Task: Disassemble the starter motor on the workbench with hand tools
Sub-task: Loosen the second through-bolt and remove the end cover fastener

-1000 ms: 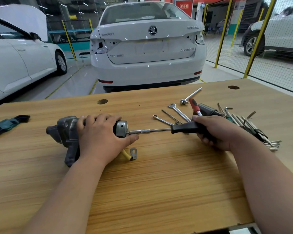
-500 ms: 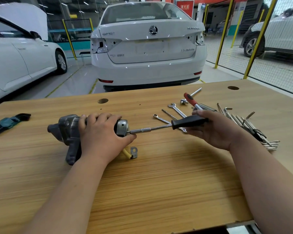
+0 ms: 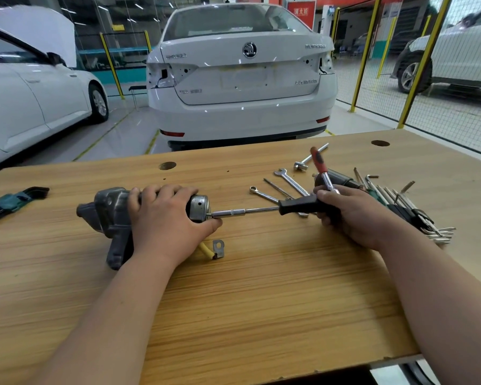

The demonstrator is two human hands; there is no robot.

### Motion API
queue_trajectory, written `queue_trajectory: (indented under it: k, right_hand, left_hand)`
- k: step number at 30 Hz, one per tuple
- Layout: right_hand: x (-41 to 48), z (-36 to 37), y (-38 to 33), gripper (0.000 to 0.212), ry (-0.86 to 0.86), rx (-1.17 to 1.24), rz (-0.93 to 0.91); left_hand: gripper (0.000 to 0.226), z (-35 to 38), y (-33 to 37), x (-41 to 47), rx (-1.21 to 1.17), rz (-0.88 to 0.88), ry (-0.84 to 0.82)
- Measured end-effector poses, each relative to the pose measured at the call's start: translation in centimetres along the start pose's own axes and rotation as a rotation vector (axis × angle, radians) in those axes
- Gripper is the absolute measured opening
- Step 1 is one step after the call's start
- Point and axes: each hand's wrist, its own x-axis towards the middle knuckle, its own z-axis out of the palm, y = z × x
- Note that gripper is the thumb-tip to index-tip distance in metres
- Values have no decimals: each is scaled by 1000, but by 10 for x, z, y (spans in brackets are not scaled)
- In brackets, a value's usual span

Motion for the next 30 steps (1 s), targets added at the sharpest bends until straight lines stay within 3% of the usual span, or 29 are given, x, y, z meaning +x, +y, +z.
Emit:
queue_trajectory:
  k: [3,7,12,15,19,22,25,30]
  right_hand:
    - [-5,-1,2,24,-51,59,-66]
    - [-7,5,1,48,-117,350,-16]
    - [-11,10,1,34,-87,449,-21]
    - [-11,14,0,24,26,221,-24]
    - [-13,12,0,39,159,-226,-117]
    - [-11,10,1,32,204,-333,-131]
    - [-11,9,-1,16,125,-205,-90]
    - [-10,7,-1,18,-61,275,40]
  left_hand:
    - [87,-1,0,0,-15,4,-9]
    - [99,-4,1,-1,-10,1,-11]
    - [94,-6,3,-4,-23,7,-15]
    - [93,-6,3,-2,-20,9,-22]
    - [94,-4,2,0,-4,6,-9]
    - [93,-2,1,1,1,7,-7]
    - [93,-1,1,1,4,1,-3]
    - [91,1,2,1,30,-1,12]
